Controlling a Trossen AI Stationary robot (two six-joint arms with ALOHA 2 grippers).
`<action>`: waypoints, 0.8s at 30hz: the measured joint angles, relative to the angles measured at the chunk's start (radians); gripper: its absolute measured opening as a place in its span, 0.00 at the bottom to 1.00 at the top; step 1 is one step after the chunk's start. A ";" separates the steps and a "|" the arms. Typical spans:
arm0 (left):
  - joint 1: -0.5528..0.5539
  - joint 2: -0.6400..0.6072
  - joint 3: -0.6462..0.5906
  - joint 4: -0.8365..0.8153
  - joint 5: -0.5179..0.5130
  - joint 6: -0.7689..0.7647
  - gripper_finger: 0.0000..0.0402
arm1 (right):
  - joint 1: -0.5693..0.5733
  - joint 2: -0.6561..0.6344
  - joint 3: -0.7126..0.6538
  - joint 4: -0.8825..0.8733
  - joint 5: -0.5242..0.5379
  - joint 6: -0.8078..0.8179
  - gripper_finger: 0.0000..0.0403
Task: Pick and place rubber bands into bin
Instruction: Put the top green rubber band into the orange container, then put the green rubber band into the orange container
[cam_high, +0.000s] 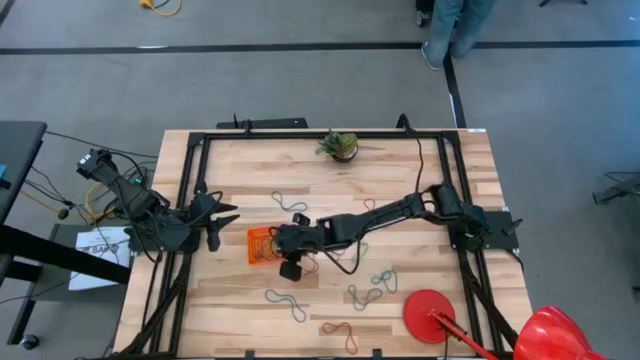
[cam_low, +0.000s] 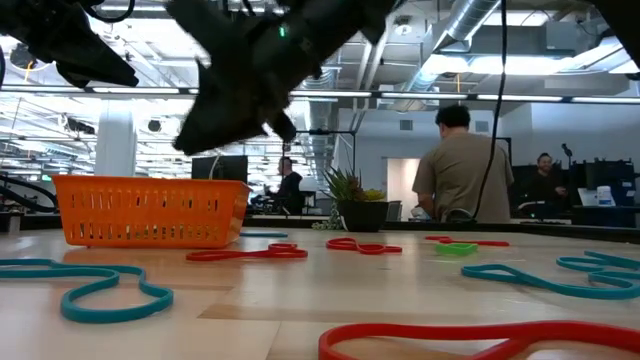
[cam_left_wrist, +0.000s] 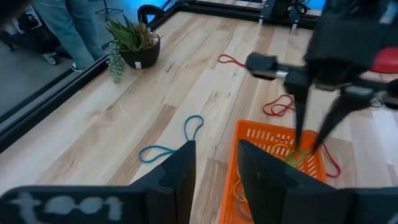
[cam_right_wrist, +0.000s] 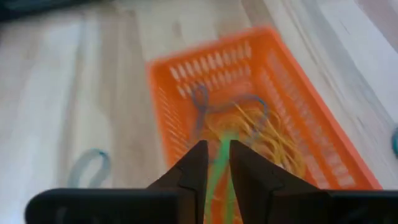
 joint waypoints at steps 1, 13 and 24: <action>0.000 0.000 0.000 0.000 0.000 0.000 0.27 | 0.004 -0.002 0.010 -0.016 -0.003 -0.003 0.16; 0.000 0.000 0.000 -0.001 0.019 0.000 0.27 | 0.092 -0.078 0.117 -0.696 -0.010 0.149 0.16; 0.000 0.000 0.000 0.000 0.020 0.000 0.27 | 0.216 -0.041 0.097 -1.040 0.012 0.375 0.16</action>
